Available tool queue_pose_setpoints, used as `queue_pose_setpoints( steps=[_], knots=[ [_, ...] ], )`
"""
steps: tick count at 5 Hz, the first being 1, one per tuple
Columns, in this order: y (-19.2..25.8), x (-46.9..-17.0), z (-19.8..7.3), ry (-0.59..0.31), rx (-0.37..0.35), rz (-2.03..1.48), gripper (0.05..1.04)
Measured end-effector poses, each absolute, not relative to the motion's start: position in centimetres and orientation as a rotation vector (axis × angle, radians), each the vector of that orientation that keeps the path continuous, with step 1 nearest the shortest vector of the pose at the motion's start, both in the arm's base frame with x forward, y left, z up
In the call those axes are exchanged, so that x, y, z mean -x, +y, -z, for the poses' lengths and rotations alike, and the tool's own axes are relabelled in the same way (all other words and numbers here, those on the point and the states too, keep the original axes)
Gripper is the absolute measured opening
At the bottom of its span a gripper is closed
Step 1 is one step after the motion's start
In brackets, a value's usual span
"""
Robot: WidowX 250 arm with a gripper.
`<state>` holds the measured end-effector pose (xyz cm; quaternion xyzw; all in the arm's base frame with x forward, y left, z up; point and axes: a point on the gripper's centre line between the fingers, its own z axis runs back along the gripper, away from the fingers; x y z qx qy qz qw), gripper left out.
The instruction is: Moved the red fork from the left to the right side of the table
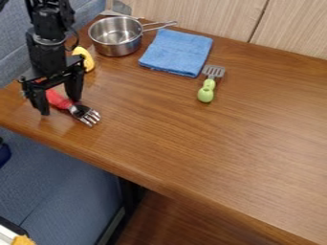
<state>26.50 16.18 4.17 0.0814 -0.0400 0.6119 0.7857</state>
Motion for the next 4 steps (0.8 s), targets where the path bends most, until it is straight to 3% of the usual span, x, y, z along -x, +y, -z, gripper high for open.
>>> queue_pose_setpoints(
  steps=[2, 3, 4],
  knots=[
    [16.05, -27.24, -3.81, -0.168, -0.180, -1.292, 0.388],
    [15.89, -27.06, -3.85, -0.174, -0.190, -1.292, 0.311],
    [15.59, -27.00, -3.88, -0.177, -0.172, -1.289, 0.311]
  ],
)
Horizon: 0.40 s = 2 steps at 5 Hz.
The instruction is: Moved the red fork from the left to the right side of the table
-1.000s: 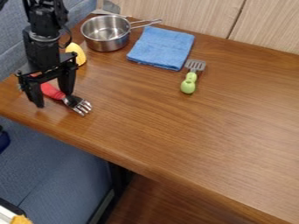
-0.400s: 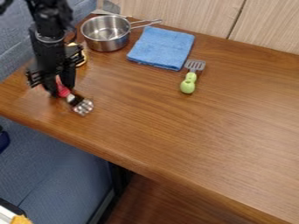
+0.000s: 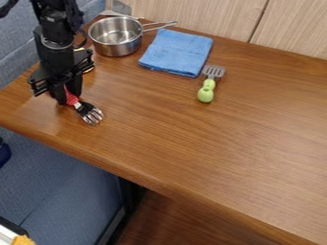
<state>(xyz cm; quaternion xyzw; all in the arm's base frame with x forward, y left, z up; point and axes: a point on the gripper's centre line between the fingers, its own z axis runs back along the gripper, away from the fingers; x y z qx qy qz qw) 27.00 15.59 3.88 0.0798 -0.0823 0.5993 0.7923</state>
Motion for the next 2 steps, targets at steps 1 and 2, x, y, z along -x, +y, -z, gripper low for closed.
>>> queue_pose_setpoints(
  steps=[1, 2],
  knots=[
    [15.35, -26.58, -4.05, -0.164, -0.157, -1.264, 0.311],
    [15.04, -26.11, -4.87, -0.151, -0.156, -1.220, 0.311]
  ],
)
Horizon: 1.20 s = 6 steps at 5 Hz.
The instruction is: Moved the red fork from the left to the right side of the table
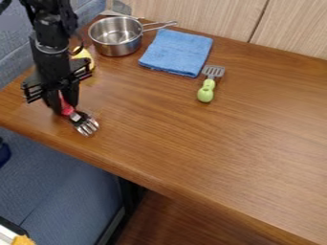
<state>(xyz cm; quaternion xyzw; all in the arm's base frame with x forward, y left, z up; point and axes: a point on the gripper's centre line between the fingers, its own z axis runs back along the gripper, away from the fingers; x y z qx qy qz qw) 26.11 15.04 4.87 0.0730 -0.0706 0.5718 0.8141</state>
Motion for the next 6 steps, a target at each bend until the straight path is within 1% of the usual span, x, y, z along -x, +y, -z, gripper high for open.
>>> queue_pose_setpoints(
  steps=[1, 2, 3, 4, 5, 6],
  knots=[
    [13.8, -27.8, -7.9, -0.239, -0.108, -1.143, 0.311],
    [10.6, -29.7, -10.2, -0.310, -0.057, -1.015, 0.311],
    [5.6, -31.6, -11.8, -0.351, 0.012, -0.826, 0.311],
    [0.9, -32.7, -12.3, -0.361, 0.099, -0.627, 0.310],
    [-4.2, -33.1, -11.9, -0.362, 0.158, -0.414, 0.310],
    [-6.3, -33.1, -10.9, -0.334, 0.204, -0.282, 0.310]
  ],
)
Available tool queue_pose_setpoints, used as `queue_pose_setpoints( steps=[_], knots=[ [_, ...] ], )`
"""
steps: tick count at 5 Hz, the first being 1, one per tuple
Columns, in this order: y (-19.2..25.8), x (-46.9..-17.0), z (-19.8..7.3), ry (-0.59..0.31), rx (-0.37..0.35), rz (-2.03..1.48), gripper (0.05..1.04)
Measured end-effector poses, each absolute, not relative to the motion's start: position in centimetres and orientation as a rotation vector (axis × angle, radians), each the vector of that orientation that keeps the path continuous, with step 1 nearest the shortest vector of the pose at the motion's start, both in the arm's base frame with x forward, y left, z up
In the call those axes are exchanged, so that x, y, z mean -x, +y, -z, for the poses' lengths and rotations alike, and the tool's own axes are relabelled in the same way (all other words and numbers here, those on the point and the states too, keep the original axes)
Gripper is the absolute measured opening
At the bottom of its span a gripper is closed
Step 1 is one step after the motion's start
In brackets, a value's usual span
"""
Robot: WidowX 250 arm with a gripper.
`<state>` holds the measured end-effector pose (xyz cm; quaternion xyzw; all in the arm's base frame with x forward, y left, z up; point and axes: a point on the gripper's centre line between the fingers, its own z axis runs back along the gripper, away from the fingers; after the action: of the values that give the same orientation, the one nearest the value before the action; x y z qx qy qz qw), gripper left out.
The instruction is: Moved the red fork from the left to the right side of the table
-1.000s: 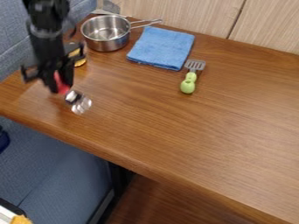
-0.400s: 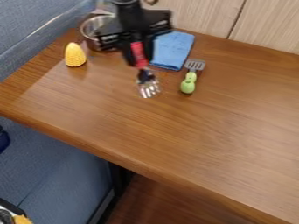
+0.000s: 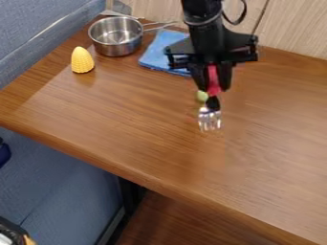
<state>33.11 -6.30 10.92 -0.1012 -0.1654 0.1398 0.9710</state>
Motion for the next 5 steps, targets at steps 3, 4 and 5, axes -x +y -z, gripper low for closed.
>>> queue_pose_setpoints(
  steps=[3, 4, 5],
  knots=[
    [-6.9, -33.7, -5.2, -0.193, 0.220, -0.073, 0.310],
    [-7.4, -34.0, -4.7, -0.203, 0.201, -0.052, 0.310],
    [-7.6, -34.1, -4.6, -0.203, 0.185, -0.044, 0.375]
  ],
)
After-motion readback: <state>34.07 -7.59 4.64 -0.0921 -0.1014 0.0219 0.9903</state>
